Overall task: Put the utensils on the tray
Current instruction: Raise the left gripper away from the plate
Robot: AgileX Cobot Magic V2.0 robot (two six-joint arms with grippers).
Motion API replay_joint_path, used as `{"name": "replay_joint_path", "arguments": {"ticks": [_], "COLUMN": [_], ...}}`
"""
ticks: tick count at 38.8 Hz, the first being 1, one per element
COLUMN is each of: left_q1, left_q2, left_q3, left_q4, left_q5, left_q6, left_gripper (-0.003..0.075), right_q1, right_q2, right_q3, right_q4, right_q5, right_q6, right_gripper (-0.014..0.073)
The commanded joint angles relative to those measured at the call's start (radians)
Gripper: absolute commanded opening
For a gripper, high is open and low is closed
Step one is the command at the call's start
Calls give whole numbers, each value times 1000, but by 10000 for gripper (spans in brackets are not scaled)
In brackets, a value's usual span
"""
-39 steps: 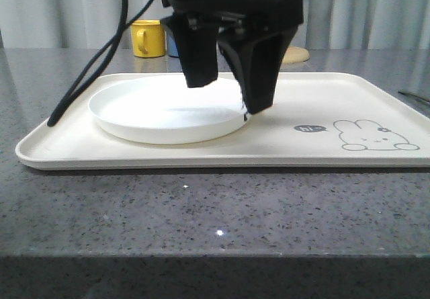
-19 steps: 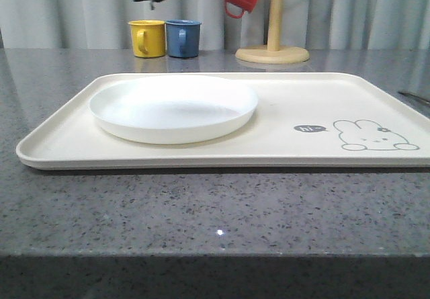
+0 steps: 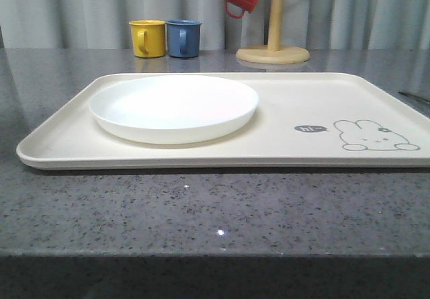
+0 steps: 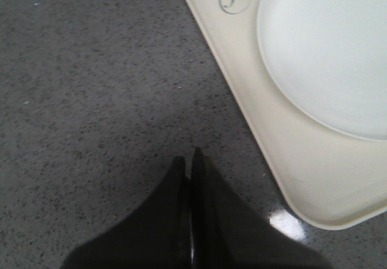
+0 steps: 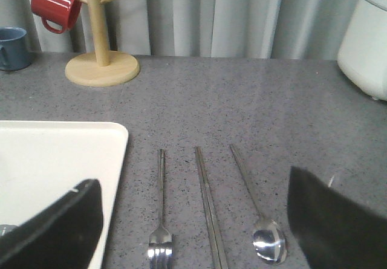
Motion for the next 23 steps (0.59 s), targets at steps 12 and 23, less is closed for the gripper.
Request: {"name": "replay_joint_path", "arguments": {"ticks": [12, 23], "left_q1": [37, 37], "left_q2": [-576, -897], "left_q3": [483, 659], "left_q4": [-24, -24], "left_q5": [-529, -575], "left_q6": [-10, -10], "left_gripper": [-18, -18], "right_q1": [-4, -4], "right_q2": [15, 15], "right_q3": [-38, -38], "right_q4": [-13, -13], "right_q5": [-70, -70], "right_q6": [-5, -5], "right_gripper": [640, 640]}}
